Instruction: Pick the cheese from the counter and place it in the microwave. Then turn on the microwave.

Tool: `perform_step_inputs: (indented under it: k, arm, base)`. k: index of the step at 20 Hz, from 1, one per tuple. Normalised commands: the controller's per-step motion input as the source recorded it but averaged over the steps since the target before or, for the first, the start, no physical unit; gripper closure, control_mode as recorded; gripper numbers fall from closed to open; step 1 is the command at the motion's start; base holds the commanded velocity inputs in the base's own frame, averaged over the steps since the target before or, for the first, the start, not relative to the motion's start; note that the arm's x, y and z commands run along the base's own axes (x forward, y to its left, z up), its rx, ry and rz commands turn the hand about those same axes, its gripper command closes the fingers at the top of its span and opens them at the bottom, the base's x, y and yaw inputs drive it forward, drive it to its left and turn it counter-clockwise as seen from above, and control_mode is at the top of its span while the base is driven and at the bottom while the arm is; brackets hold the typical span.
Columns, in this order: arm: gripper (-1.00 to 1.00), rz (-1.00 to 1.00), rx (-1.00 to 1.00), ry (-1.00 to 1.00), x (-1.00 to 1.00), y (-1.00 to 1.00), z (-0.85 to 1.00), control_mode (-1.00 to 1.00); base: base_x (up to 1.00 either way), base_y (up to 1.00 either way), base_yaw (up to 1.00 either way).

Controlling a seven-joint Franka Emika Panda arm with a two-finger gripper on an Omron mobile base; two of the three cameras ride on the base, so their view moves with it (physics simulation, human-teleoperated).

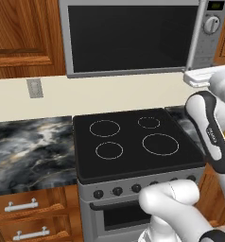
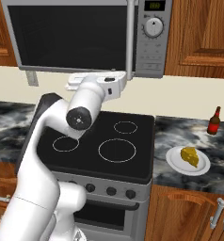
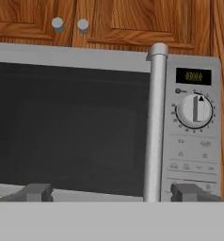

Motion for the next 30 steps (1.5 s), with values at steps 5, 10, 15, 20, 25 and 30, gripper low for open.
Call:
perform_step_inputs:
  k: [5, 10, 15, 20, 25, 30]
  arm:
    - [-1.00, 0.00, 0.00, -0.09, 0.18, -0.31, 0.15, -1.00]
    - [-1.00, 0.00, 0.02, -0.01, 0.27, -0.38, 0.05, -1.00]
    - [-1.00, 0.00, 0.03, 0.00, 0.29, -0.29, 0.00, -1.00]
    - [-1.00, 0.00, 0.01, 0.00, 0.37, -0.11, 0.01, -1.00]
    - [-1.00, 0.00, 0.01, 0.00, 0.44, -0.13, 0.00, -1.00]
    - [-1.00, 0.00, 0.01, 0.00, 0.49, -0.10, 0.00, -1.00]
  base:
    - [0.00, 0.00, 0.00]
    - [0.00, 0.00, 0.00]
    - [0.00, 0.00, 0.00]
    - [0.00, 0.00, 0.00]
    - [0.00, 0.00, 0.00]
    - [0.00, 0.00, 0.00]
